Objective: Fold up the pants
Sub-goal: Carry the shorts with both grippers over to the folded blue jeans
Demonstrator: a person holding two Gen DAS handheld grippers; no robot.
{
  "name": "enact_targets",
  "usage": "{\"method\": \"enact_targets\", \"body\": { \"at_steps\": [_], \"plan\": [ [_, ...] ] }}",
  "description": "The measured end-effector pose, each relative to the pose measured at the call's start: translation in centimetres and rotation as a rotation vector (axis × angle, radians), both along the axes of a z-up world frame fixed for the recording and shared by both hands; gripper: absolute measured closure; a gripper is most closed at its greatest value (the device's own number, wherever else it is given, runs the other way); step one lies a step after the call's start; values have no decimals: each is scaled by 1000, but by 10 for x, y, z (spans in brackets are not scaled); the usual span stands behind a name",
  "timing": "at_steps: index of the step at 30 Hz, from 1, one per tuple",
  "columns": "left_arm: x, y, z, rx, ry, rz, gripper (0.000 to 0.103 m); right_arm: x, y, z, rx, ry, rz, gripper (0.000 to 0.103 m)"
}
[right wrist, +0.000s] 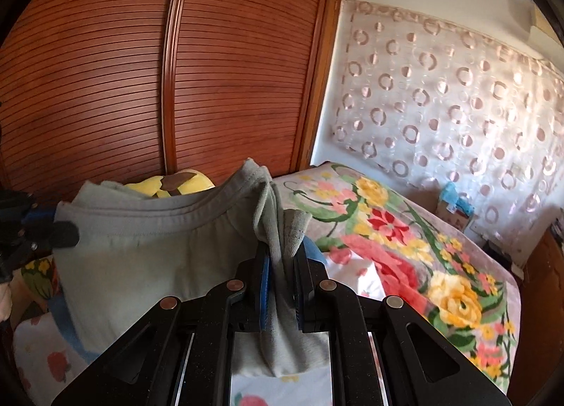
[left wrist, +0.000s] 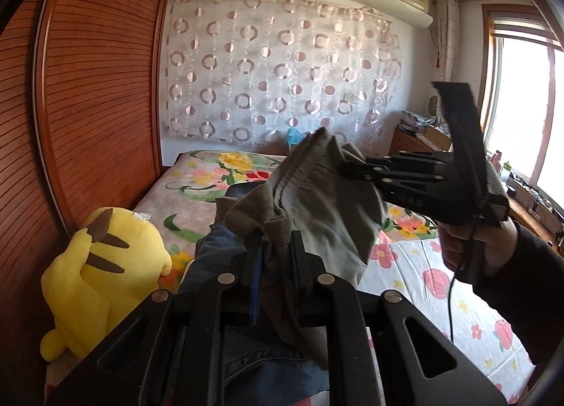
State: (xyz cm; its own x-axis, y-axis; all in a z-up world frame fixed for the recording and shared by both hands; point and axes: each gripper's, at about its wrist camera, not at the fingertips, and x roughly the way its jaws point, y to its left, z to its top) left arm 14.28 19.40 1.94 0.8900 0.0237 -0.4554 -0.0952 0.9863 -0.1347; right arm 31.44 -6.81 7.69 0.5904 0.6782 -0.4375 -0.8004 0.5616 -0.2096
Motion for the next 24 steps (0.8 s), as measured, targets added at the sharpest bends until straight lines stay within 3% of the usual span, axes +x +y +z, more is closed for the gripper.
{"method": "enact_targets", "body": {
  "at_steps": [12,13,18,22,24],
  "plan": [
    [-14,9,-27,-55,54,79,88,23,26,-7,14,39,49,91],
    [-13,11,-29,-61,62,83,88,24,26,-8,13,43,46,84],
    [-13,14,-35,-64,79,87,88,27,14,-12,6,59,27,78],
    [-11,14,-43,-68,96,97,88,27,2,-14,-1,75,18,55],
    [-10,16,-45,-72,103,103,88,26,-2,-16,-10,78,6,55]
  ]
}}
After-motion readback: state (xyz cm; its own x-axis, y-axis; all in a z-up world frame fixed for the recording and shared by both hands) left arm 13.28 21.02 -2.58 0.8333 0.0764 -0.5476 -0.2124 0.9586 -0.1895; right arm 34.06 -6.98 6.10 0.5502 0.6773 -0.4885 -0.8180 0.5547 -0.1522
